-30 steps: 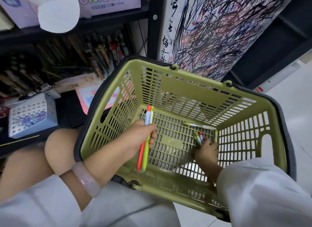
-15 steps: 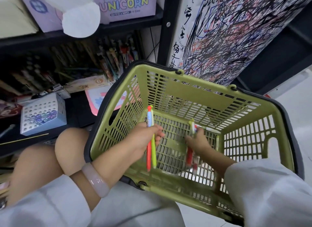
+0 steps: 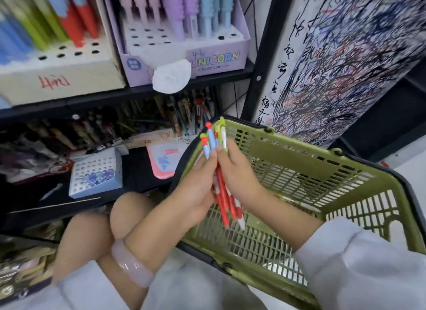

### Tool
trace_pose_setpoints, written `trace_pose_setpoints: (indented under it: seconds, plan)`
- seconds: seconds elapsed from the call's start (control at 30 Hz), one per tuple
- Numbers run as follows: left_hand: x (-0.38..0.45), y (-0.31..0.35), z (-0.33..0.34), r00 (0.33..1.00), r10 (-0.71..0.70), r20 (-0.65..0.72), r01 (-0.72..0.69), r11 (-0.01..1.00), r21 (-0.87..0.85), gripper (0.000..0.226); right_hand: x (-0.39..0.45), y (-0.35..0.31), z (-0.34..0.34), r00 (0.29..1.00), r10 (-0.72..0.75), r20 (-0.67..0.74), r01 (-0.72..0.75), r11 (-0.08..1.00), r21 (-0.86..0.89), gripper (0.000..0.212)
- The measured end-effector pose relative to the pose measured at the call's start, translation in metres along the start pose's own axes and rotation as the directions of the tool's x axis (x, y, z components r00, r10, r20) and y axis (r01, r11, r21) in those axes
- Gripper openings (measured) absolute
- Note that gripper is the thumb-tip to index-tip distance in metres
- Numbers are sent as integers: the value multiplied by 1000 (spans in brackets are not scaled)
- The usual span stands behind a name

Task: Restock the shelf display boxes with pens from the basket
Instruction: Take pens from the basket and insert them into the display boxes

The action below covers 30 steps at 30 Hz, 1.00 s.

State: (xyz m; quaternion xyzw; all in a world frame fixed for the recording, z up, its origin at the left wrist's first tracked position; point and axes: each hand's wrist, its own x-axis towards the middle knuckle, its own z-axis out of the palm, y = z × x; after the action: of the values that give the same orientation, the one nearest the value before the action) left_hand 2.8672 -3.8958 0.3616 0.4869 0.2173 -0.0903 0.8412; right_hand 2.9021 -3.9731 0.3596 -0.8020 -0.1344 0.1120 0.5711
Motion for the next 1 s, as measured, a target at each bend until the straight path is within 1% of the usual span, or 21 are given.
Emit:
trace_pose_setpoints:
  seconds: [0.07,0.1,0.13,0.17,0.2,0.33,0.4,0.5,0.57,0.63,0.7,0.77,0.87,0.93,1.0]
  plan:
    - [-7,10,-3,996,84,-13,-84,996,-36,35,2,-10,8,992,-116,-47,108,983,-151,23]
    - [-11,15,-5,993,120,-16,-121,991,-57,34,4,-15,11,986,-156,-61,138,961,-238,24]
    - [-15,22,-7,989,148,-18,-148,987,-62,34,6,-21,15,982,-177,-69,150,944,-293,27]
    - [-18,28,-10,985,170,-25,-171,984,-55,33,9,-27,18,981,-182,-69,153,940,-304,29]
    - [-22,33,-13,981,187,-41,-189,981,-51,30,10,-35,22,983,-176,-58,154,950,-270,31]
    - [-37,55,-28,959,260,-108,-271,958,-95,21,10,-73,43,992,-122,31,122,992,-6,26]
    - [-45,68,-41,941,315,-123,-326,941,-90,18,13,-90,52,993,-98,69,93,993,69,25]
    - [-56,88,-66,911,392,-129,-396,918,-8,18,26,-120,64,991,-97,88,86,990,116,32]
    - [-64,100,-84,885,439,-156,-435,898,59,20,34,-143,74,981,-164,108,155,984,91,27]
    - [-74,113,-104,857,478,-190,-467,878,103,24,42,-164,88,963,-194,186,184,980,71,20]
    - [-84,126,-124,824,514,-238,-488,858,163,26,48,-184,103,941,-164,298,139,985,103,15]
    - [-93,138,-144,780,548,-302,-505,837,212,24,52,-207,116,907,-177,383,129,981,146,9]
    - [-107,155,-171,718,577,-390,-557,812,175,20,60,-243,133,875,-297,383,246,953,177,5]
    - [-117,165,-189,700,565,-437,-553,816,168,18,67,-267,147,853,-388,348,348,921,173,11]
    - [-127,171,-208,678,562,-474,-547,816,184,19,73,-291,165,828,-464,313,438,886,154,11]
